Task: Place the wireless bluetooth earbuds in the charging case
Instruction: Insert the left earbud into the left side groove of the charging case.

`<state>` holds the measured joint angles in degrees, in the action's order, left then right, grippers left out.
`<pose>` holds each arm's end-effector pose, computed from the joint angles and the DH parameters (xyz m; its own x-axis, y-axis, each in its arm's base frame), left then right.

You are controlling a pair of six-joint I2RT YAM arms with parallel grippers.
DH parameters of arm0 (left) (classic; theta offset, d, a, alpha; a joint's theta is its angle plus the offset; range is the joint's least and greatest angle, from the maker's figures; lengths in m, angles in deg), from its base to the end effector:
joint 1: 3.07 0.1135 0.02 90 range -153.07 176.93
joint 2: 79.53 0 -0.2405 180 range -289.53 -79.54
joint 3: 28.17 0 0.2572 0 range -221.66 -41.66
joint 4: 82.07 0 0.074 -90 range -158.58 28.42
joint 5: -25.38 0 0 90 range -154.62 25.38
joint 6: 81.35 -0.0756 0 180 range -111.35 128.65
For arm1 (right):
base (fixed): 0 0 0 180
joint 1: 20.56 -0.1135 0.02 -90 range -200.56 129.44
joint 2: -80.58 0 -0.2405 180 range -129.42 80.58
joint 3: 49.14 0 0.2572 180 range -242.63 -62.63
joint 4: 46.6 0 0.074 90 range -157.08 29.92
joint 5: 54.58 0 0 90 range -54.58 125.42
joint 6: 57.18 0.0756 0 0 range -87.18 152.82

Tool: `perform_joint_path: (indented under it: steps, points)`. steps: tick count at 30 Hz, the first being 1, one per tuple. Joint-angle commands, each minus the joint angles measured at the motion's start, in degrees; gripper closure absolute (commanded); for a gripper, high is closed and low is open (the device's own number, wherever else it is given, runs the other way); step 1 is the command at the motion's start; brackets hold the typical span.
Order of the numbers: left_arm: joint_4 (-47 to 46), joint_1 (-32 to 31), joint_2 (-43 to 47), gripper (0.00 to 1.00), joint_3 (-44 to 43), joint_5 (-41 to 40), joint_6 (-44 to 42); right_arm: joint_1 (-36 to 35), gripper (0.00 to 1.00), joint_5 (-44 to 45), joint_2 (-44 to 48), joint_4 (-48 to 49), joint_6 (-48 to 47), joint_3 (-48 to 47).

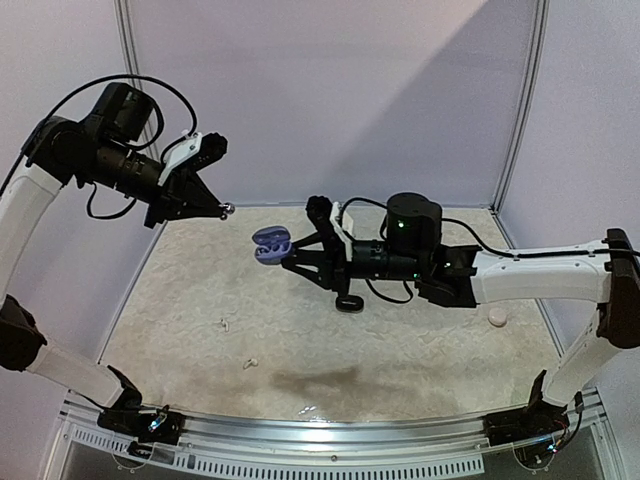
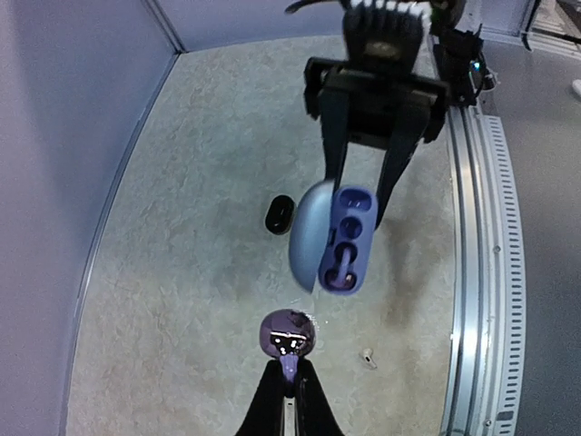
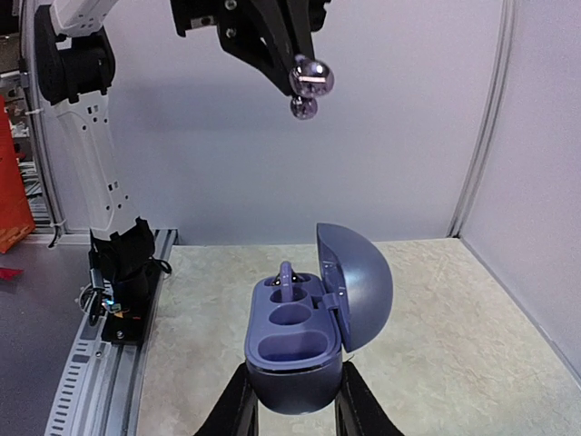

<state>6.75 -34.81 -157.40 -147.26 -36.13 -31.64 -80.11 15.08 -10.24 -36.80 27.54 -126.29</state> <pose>0.2001 -0.1662 0.4144 -0.0032 0.6703 -0.7421 0.9674 0.1899 0.1674 0.1891 0.3736 0.2834 0.0565 -0.0742 -0.9956 -0.9830 0.1701 -0.0685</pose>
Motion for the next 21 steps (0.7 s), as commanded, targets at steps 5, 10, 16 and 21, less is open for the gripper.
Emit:
perform_joint_path:
  steps: [5, 10, 16, 21]
  points:
    - [12.9, -10.0, -2.3, 1.00, -5.5, -1.4, 2.6, 0.3, 1.00, -8.9, -6.1, 3.6, -0.1, -7.4]
    - [15.2, -13.6, -5.1, 1.00, -6.3, -4.1, 4.1, -0.5, 1.00, -8.5, -6.4, 0.3, -3.6, -8.4]
    - [15.2, -16.5, -6.3, 1.00, -6.0, -6.3, 4.4, -0.9, 1.00, -8.7, -6.8, -1.6, -5.9, -9.9]
    - [15.2, -16.5, -5.7, 1.00, -5.2, -8.1, 4.3, -0.9, 1.00, -8.4, -6.8, -1.7, -6.2, -9.7]
